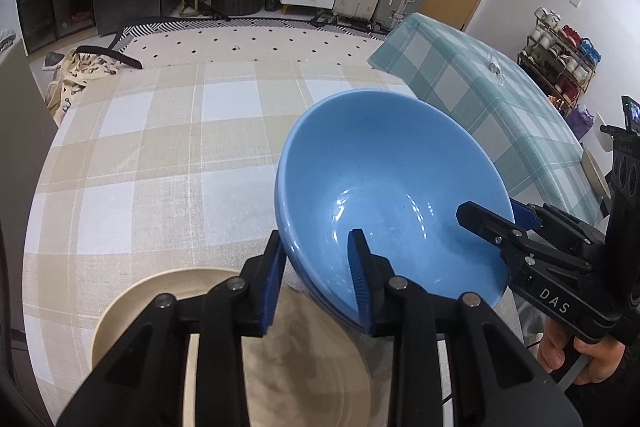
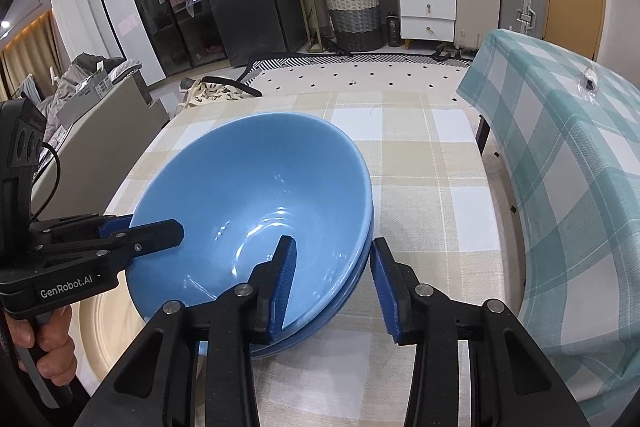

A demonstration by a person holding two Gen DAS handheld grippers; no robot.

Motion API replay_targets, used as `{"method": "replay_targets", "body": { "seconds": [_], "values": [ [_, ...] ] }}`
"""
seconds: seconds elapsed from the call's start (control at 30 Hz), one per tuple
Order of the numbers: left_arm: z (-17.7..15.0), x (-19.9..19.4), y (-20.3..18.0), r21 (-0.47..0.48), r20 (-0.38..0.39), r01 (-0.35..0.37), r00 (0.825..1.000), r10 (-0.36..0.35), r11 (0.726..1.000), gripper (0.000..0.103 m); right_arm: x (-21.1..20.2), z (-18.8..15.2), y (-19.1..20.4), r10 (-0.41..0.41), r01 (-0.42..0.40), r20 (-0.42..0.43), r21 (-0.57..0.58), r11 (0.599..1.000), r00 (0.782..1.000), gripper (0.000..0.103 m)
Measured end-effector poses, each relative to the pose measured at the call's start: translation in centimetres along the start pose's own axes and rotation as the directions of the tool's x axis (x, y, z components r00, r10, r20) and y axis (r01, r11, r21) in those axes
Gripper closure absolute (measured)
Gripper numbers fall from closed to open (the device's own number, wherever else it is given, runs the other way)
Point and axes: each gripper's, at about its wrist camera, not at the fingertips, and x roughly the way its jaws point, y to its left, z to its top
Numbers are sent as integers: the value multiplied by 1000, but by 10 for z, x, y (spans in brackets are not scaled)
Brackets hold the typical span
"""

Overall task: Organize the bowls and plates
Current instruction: 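Lift the nested blue bowls and carry them over the beige plates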

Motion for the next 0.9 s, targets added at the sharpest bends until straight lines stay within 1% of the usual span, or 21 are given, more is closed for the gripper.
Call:
{"method": "replay_targets", "body": {
  "seconds": [0.37, 0.9],
  "values": [
    [-4, -30, -7, 15, 58, -8, 998, 7, 1000, 73, -36, 0, 9, 12, -11, 76, -14, 1000, 997, 64],
    [-13, -77, -19, 21, 123, -24, 992, 21, 999, 73, -90, -4, 27, 38, -32, 155, -39, 999, 987, 64]
  ]
}}
